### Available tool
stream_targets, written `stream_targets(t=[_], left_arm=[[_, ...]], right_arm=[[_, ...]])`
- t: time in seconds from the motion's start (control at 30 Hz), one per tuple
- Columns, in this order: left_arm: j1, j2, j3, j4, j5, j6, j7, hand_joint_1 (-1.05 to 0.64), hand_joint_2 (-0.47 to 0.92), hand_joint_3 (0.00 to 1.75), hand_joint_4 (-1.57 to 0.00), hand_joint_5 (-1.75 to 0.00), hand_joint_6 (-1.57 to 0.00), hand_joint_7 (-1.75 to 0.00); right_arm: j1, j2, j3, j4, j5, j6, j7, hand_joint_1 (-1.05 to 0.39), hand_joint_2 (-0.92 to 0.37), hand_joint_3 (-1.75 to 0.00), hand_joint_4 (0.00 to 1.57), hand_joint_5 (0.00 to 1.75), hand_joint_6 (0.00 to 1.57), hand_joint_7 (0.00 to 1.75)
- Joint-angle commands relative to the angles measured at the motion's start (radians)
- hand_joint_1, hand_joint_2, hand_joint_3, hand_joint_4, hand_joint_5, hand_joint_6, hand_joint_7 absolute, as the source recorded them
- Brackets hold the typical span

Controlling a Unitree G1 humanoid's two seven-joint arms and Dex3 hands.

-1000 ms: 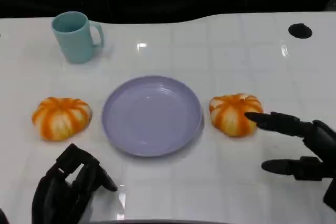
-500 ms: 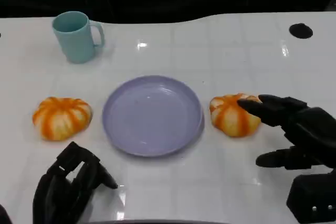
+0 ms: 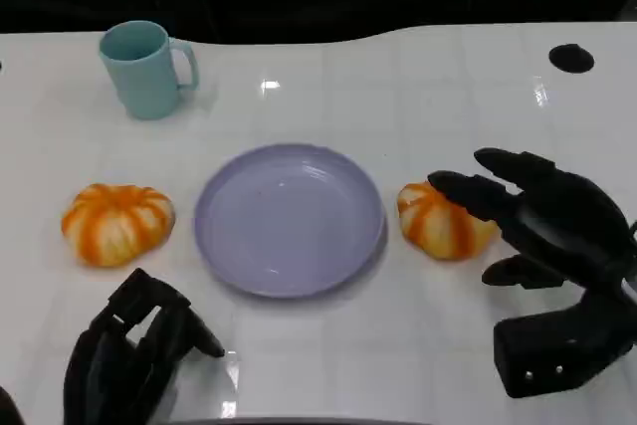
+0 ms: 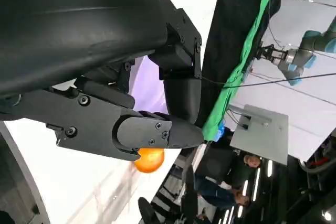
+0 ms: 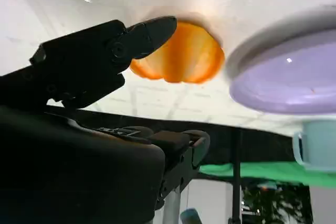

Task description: Grasp the bread from the table and place it into the plate.

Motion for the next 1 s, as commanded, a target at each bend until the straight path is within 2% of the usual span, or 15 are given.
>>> stream_targets(t=[0.03, 0.4, 0.73, 1.0], left_arm=[[0.011, 0.008, 0.004, -0.013, -0.007, 0.005, 0.0, -0.55, 0.92, 0.24, -0.61, -1.75, -0.49, -1.52], [0.013, 0.006, 0.007, -0.012, -0.008, 0.003, -0.002, -0.55, 0.92, 0.24, -0.61, -1.75, -0.49, -1.52], [0.022, 0.005, 0.005, -0.025, -0.001, -0.002, 0.004, -0.55, 0.92, 0.24, -0.61, -1.75, -0.49, -1.51], [0.035, 0.001, 0.003, -0.039, -0.005, -0.007, -0.004, -0.54, 0.92, 0.26, -0.61, -1.75, -0.5, -1.51]], right_arm=[[-0.08, 0.015, 0.057, 0.087, -0.025, 0.046, -0.026, -0.32, -0.76, 0.0, 0.23, 0.03, 0.31, 0.01], [-0.25, 0.11, 0.184, 0.372, -0.028, 0.097, -0.071, -0.37, -0.77, 0.0, 0.25, 0.02, 0.3, 0.0], [-0.359, 0.229, 0.259, 0.592, -0.02, 0.153, -0.106, -0.38, -0.79, -0.01, 0.25, 0.0, 0.29, 0.0], [-0.398, 0.295, 0.299, 0.704, -0.002, 0.222, -0.057, -0.43, -0.79, 0.0, 0.19, 0.0, 0.21, 0.0]])
